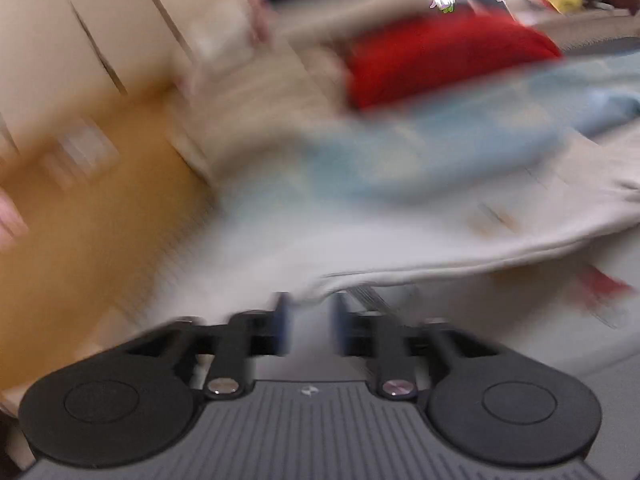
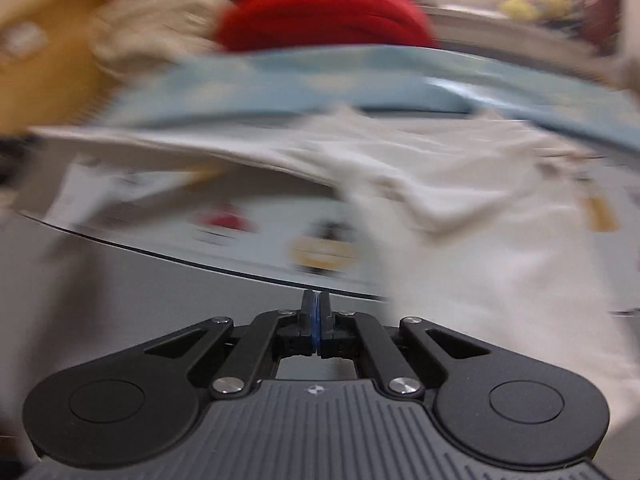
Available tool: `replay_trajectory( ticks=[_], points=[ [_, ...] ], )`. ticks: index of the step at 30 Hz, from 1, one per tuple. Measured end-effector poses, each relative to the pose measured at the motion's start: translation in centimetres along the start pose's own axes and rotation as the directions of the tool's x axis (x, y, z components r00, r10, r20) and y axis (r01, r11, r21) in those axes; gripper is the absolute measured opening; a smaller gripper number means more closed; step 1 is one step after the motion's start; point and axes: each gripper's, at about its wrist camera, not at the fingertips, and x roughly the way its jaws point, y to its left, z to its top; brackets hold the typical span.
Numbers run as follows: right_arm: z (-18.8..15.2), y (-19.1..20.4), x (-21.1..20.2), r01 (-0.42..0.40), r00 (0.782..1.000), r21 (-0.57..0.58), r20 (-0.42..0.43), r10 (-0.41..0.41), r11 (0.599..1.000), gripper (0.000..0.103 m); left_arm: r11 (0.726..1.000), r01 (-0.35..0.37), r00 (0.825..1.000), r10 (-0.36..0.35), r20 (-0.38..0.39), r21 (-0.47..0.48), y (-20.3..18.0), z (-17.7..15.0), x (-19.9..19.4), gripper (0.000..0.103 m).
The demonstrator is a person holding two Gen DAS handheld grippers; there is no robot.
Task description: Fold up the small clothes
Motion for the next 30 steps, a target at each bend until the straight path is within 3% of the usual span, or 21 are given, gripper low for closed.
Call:
replay_trajectory(
  ticks=[2, 5, 7, 9, 11, 14, 16, 18, 19, 20, 22, 26, 28, 30],
  points=[
    [-0.2, 0.7, 0.2, -0.007, 1.0, -0.037, -0.018, 0.006, 0.999, 0.0, 0.997, 0.077, 0.995, -0.077, -0.065, 0.0, -0.8, -0.9, 0.7, 0.053],
    [-0.8, 0.6, 1.2, 0.199, 0.979, -0.103, -0.025, -0.203, 0.975, 0.0, 0.995, 0.101, 0.995, -0.101, -0.013, -0.006, -1.4, -0.3, -0.7, 0.054],
    [-1.2, -0.4, 2.2, 0.368, 0.926, -0.136, -0.033, -0.376, 0.92, 0.006, 0.987, 0.156, 0.988, -0.156, 0.02, -0.026, -1.7, 0.1, -1.6, 0.057],
    [-1.9, -1.6, 3.4, 0.468, 0.873, -0.16, -0.069, -0.483, 0.869, 0.026, 0.981, 0.189, 0.982, -0.188, 0.02, -0.048, -2.3, 0.4, -1.6, 0.06],
    [-2.6, -2.4, 4.6, 0.519, 0.833, -0.184, -0.109, -0.542, 0.835, 0.054, 0.975, 0.213, 0.977, -0.213, 0.001, -0.063, -2.7, 0.6, -1.5, 0.062],
    [-3.7, -2.9, 5.9, 0.538, 0.795, -0.248, -0.166, -0.583, 0.805, 0.056, 0.971, 0.227, 0.974, -0.228, -0.005, -0.071, -3.0, 0.6, -1.7, 0.062],
    [-4.3, -2.8, 6.0, 0.519, 0.804, -0.274, -0.165, -0.571, 0.809, 0.055, 0.97, 0.224, 0.974, -0.225, 0.0, -0.089, -2.7, 0.8, -1.8, 0.062],
    [-4.2, -2.4, 6.2, 0.494, 0.82, -0.293, -0.158, -0.551, 0.819, 0.035, 0.966, 0.225, 0.974, -0.227, 0.001, -0.124, -1.9, 0.9, -1.7, 0.062],
    [-4.0, -2.3, 6.2, 0.479, 0.829, -0.285, -0.165, -0.535, 0.83, 0.012, 0.964, 0.226, 0.974, -0.228, 0.001, -0.142, -1.5, 1.0, -1.7, 0.062],
    [-3.8, -2.2, 6.3, 0.477, 0.833, -0.278, -0.159, -0.53, 0.834, 0.005, 0.962, 0.227, 0.973, -0.229, 0.002, -0.152, -1.2, 1.1, -1.8, 0.062],
    [-3.2, -1.4, 5.7, 0.463, 0.851, -0.282, -0.124, -0.511, 0.84, 0.004, 0.96, 0.227, 0.973, -0.229, 0.009, -0.164, -0.9, 1.2, -1.9, 0.062],
    [-1.6, 0.3, 2.7, 0.329, 0.935, -0.225, -0.06, -0.35, 0.917, 0.003, 0.953, 0.242, 0.97, -0.242, 0.023, -0.181, -0.7, 1.4, -2.3, 0.062],
    [-0.8, 0.7, 1.5, 0.216, 0.972, -0.183, -0.05, -0.229, 0.959, 0.003, 0.947, 0.257, 0.966, -0.257, 0.024, -0.193, -0.7, 1.5, -2.4, 0.062],
    [-0.3, 0.9, 0.6, 0.086, 0.991, -0.151, -0.085, -0.099, 0.985, 0.003, 0.945, 0.265, 0.964, -0.265, 0.024, -0.194, -0.9, 1.5, -2.6, 0.062]
  ],
)
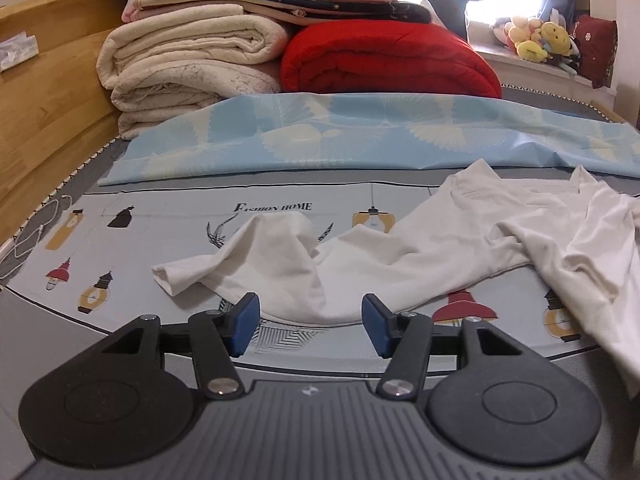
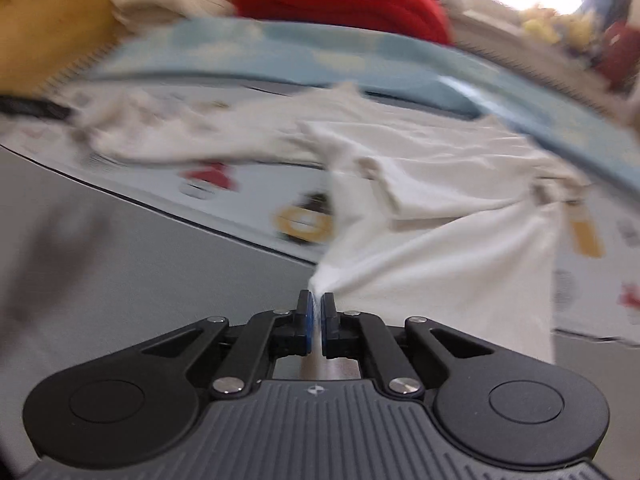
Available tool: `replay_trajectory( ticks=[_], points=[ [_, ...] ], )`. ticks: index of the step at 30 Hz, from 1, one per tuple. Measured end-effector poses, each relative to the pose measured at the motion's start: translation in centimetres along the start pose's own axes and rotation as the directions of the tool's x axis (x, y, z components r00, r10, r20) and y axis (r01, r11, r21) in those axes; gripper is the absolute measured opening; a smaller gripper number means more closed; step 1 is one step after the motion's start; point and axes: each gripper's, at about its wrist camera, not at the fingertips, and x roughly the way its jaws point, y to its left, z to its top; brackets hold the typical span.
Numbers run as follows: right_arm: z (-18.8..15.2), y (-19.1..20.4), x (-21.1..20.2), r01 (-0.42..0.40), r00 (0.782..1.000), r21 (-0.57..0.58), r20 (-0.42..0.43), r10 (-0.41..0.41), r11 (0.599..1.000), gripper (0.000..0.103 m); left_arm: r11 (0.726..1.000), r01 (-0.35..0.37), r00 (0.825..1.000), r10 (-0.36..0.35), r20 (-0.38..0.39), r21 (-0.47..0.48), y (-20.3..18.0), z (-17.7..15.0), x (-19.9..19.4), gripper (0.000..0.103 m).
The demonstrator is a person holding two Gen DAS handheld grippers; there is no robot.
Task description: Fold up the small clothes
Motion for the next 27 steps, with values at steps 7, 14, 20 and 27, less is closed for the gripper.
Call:
replay_trajectory(
  ticks=[7, 14, 20, 27],
  points=[
    [-2.4, 2.4, -2.4, -0.439, 0.889, -0.116, -0.199, 0.413, 0.891, 0.004, 0.999, 0.043, 0.999, -0.043, -0.014, -0.005, -1.6, 0.0, -0.2, 0.062],
    [-1.6, -2.0, -4.2, -0.3, 0.953, 0.058, -0.025, 0.301, 0.952, 0.03, 0.993, 0.113, 0.993, -0.114, -0.035, -0.025, -4.6, -0.2, -0.4, 0.062],
    [-0.5, -5.7, -2.8, -0.097, 0.992, 0.277, 0.102, 0.071, 0.956, 0.038, 0.991, 0.131, 0.991, -0.13, -0.034, 0.005, -6.5, -0.4, -0.6, 0.062],
    [0.1, 1.5, 2.2, 0.057, 0.996, -0.026, 0.074, -0.055, 0.998, 0.043, 0.993, 0.117, 0.992, -0.118, -0.047, -0.026, -5.3, -0.4, 0.0, 0.062]
  ],
)
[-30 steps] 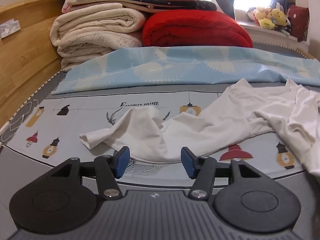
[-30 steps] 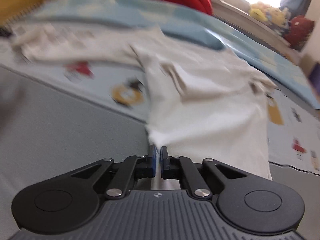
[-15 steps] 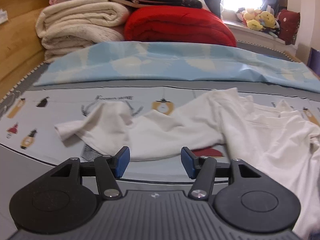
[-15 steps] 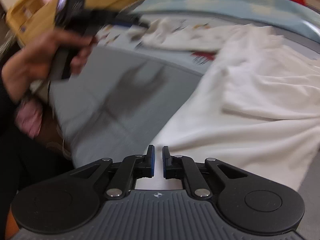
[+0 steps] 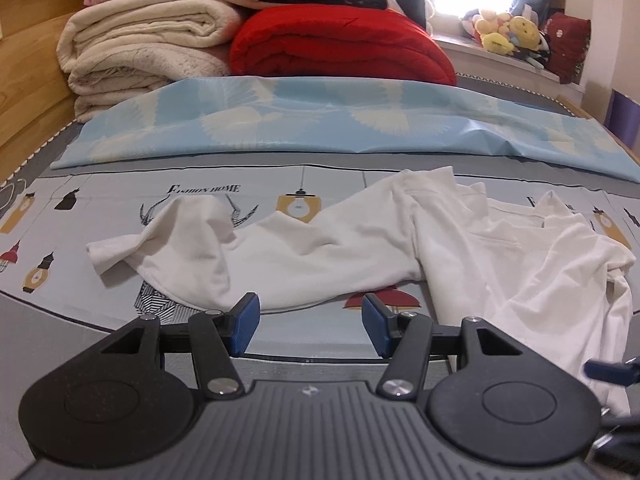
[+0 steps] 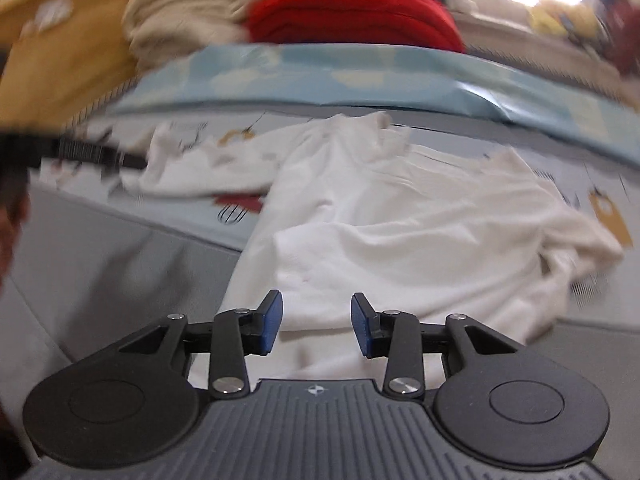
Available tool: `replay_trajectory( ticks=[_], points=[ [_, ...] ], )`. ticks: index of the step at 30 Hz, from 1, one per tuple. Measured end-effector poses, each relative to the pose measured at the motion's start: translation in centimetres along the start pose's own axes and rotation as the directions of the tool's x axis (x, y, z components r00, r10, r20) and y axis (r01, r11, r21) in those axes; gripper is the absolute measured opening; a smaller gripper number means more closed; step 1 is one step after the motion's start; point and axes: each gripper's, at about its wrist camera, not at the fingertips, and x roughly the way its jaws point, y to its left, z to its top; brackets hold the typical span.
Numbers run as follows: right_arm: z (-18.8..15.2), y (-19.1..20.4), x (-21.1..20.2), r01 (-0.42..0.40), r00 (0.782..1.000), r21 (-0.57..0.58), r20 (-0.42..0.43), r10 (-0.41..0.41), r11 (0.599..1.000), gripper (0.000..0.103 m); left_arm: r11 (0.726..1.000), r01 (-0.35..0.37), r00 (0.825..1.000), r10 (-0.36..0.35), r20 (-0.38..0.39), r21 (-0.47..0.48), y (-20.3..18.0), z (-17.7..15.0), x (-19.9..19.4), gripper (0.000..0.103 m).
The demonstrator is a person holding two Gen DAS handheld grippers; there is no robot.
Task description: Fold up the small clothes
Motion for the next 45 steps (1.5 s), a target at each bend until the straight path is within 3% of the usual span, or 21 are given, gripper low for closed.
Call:
replay_trajectory(
  ticks=[4, 6, 7, 9, 10, 14, 17, 20, 21, 22, 23, 25, 26, 27, 28, 30, 35, 36, 38, 41, 45],
  points=[
    [-0.5, 2.9, 3.0, 0.055, 0.997, -0.13, -0.055, -0.063, 0.99, 0.048, 1.0, 0.003, 1.0, -0.003, 0.003, -0.019, 1.0, 0.2, -0.3, 0.062],
    [-1.1, 3.9, 4.3, 0.132, 0.986, -0.213, -0.072, -0.15, 0.968, 0.048, 1.0, 0.007, 1.0, -0.007, 0.005, -0.027, 1.4, 0.4, -0.4, 0.062],
    [-1.4, 4.2, 5.0, 0.188, 0.974, -0.263, -0.073, -0.214, 0.946, 0.045, 0.999, 0.008, 1.0, -0.007, 0.006, -0.033, 1.6, 0.4, -0.4, 0.062],
    [-1.4, 4.4, 4.9, 0.244, 0.962, -0.299, -0.043, -0.269, 0.922, 0.021, 0.999, 0.008, 1.0, -0.008, 0.007, -0.035, 1.9, 0.6, -0.5, 0.062],
    [-1.0, 4.1, 4.3, 0.254, 0.962, -0.28, -0.03, -0.272, 0.926, 0.009, 0.999, 0.006, 1.0, -0.006, 0.01, -0.033, 1.9, 0.7, -0.5, 0.062],
    [2.7, -0.7, -0.7, 0.295, 0.952, -0.042, 0.101, -0.29, 0.955, 0.008, 0.999, 0.007, 1.0, -0.006, 0.026, -0.038, 2.2, 1.0, -1.0, 0.062],
    [5.3, -9.3, -6.0, 0.18, 0.962, 0.254, 0.154, -0.224, 0.95, 0.008, 0.999, 0.017, 0.999, -0.016, 0.032, -0.047, 2.5, 1.2, -1.3, 0.062],
    [7.3, -19.2, -9.7, 0.303, 0.934, 0.3, 0.096, -0.345, 0.904, 0.007, 0.998, 0.02, 0.999, -0.018, 0.043, -0.061, 2.8, 1.3, -1.8, 0.062],
    [7.8, -23.1, -11.0, 0.371, 0.907, 0.327, 0.071, -0.414, 0.869, 0.007, 0.997, 0.022, 0.999, -0.019, 0.046, -0.068, 2.8, 1.3, -1.9, 0.062],
    [8.2, -27.8, -12.7, 0.462, 0.859, 0.373, 0.035, -0.51, 0.805, 0.007, 0.997, 0.025, 0.999, -0.021, 0.048, -0.073, 2.9, 1.4, -2.1, 0.062],
    [8.2, -31.8, -14.3, 0.556, 0.79, 0.429, -0.007, -0.613, 0.712, 0.008, 0.997, 0.027, 0.998, -0.024, 0.05, -0.075, 2.8, 1.5, -2.2, 0.062],
    [7.4, -39.0, -18.3, 0.688, 0.605, 0.57, -0.107, -0.789, 0.45, 0.014, 0.997, 0.034, 0.998, -0.03, 0.052, -0.073, 2.6, 1.5, -2.3, 0.062],
    [6.7, -41.0, -19.8, 0.705, 0.548, 0.604, -0.13, -0.827, 0.372, 0.017, 0.997, 0.039, 0.998, -0.035, 0.051, -0.07, 2.5, 1.5, -2.3, 0.062],
    [5.7, -42.4, -21.0, 0.712, 0.517, 0.624, -0.158, -0.841, 0.321, 0.017, 0.997, 0.044, 0.998, -0.041, 0.049, -0.064, 2.3, 1.5, -2.3, 0.062],
    [4.6, -42.9, -21.6, 0.709, 0.508, 0.644, -0.183, -0.842, 0.287, 0.017, 0.997, 0.05, 0.998, -0.047, 0.047, -0.057, 2.0, 1.5, -2.3, 0.062],
    [2.3, -42.0, -22.2, 0.649, 0.551, 0.702, -0.169, -0.817, 0.292, 0.017, 0.997, 0.059, 0.997, -0.057, 0.047, -0.043, 1.4, 1.6, -2.4, 0.062],
    [-3.5, -33.9, -20.2, 0.475, 0.738, 0.727, -0.022, -0.675, 0.495, 0.031, 0.996, 0.085, 0.995, -0.084, 0.058, -0.004, -0.7, 1.0, -3.6, 0.062],
    [-3.8, -32.5, -19.0, 0.451, 0.759, 0.735, -0.018, -0.651, 0.506, 0.032, 0.996, 0.091, 0.994, -0.092, 0.066, 0.011, -1.2, 0.8, -4.1, 0.062],
    [-6.1, -29.9, -18.3, 0.391, 0.798, 0.779, -0.021, -0.603, 0.49, 0.033, 0.994, 0.099, 0.99, -0.104, 0.091, 0.056, -2.3, 0.2, -5.6, 0.062],
    [-9.4, -27.0, -18.4, 0.279, 0.85, 0.864, -0.019, -0.527, 0.419, 0.033, 0.991, 0.093, 0.99, -0.102, 0.093, 0.096, -3.6, -0.9, -7.5, 0.063],
    [-11.1, -25.5, -18.3, 0.295, 0.857, 0.85, -0.034, -0.513, 0.436, 0.029, 0.987, 0.116, 0.987, -0.127, 0.095, 0.114, -5.2, -2.3, -10.8, 0.063]
  ],
)
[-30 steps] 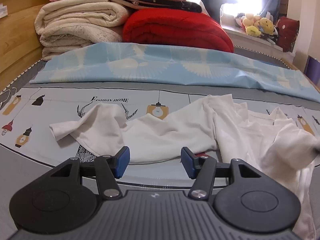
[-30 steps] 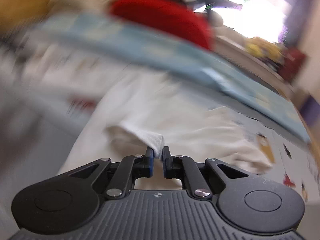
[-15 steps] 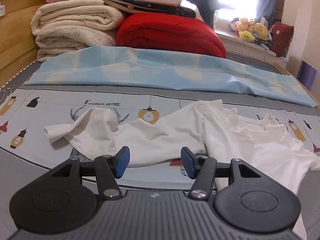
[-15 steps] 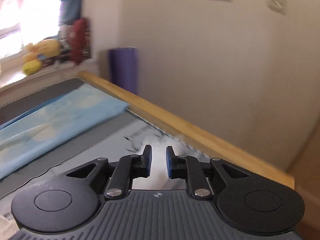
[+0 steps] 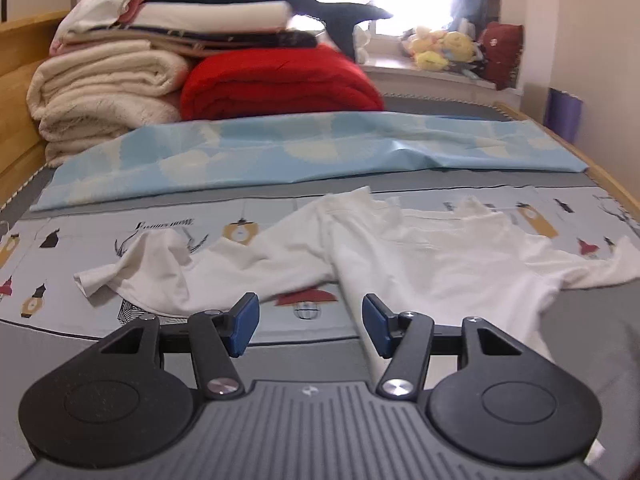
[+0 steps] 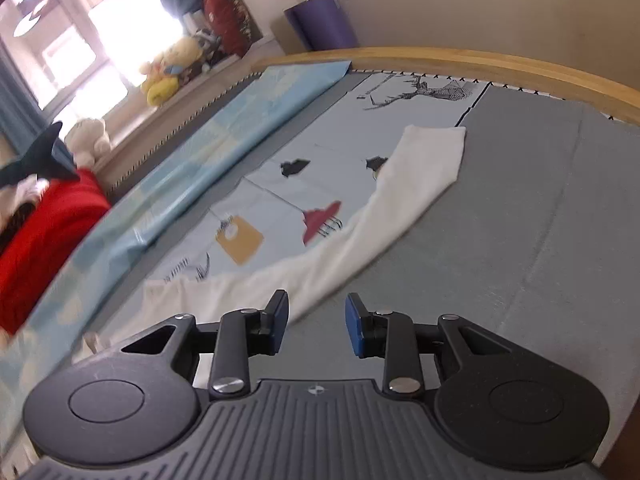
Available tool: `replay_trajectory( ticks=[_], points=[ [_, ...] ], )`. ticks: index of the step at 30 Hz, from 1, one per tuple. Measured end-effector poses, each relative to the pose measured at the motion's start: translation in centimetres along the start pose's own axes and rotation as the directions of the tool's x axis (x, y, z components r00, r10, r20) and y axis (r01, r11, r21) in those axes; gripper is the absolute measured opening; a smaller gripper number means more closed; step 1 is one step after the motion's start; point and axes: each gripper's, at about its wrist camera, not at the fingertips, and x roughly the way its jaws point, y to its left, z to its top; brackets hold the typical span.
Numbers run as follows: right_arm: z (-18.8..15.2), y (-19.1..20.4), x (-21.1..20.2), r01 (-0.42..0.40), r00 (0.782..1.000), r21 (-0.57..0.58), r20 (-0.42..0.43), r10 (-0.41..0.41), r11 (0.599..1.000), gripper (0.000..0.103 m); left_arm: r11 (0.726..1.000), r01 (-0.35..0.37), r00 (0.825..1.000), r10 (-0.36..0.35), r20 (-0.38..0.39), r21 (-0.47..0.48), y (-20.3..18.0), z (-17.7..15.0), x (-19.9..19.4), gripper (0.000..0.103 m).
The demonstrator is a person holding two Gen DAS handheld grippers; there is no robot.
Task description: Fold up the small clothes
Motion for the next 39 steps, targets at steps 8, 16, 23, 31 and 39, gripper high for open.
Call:
replay_trajectory(
  ticks=[8, 16, 23, 31, 39],
  points=[
    [8.9, -3.2, 5.7, 0.076, 0.996, -0.069, 0.05, -0.073, 0.995, 0.007, 1.0, 0.0, 1.0, 0.0, 0.001, -0.023, -2.1, -2.6, 0.3, 0.07],
    [15.6, -4.3, 18.5, 0.143, 0.99, -0.086, -0.006, -0.144, 0.986, 0.018, 0.992, -0.067, 0.998, 0.066, 0.013, 0.11, -1.1, -2.2, 4.5, 0.07],
    [15.2, -4.2, 27.9, 0.275, 0.952, -0.165, -0.094, -0.293, 0.947, 0.041, 0.981, -0.085, 0.996, 0.088, -0.013, 0.174, -0.4, -2.9, 6.3, 0.07],
    [16.5, -2.8, 24.5, 0.312, 0.942, -0.065, 0.153, -0.299, 0.948, 0.004, 0.978, -0.068, 0.997, 0.073, -0.015, 0.198, -1.2, -3.2, 6.9, 0.07],
    [15.5, -7.5, 18.4, 0.093, 0.915, 0.209, 0.369, -0.166, 0.974, 0.005, 0.978, -0.053, 0.998, 0.057, -0.014, 0.2, -1.6, -3.5, 6.7, 0.07]
  ],
)
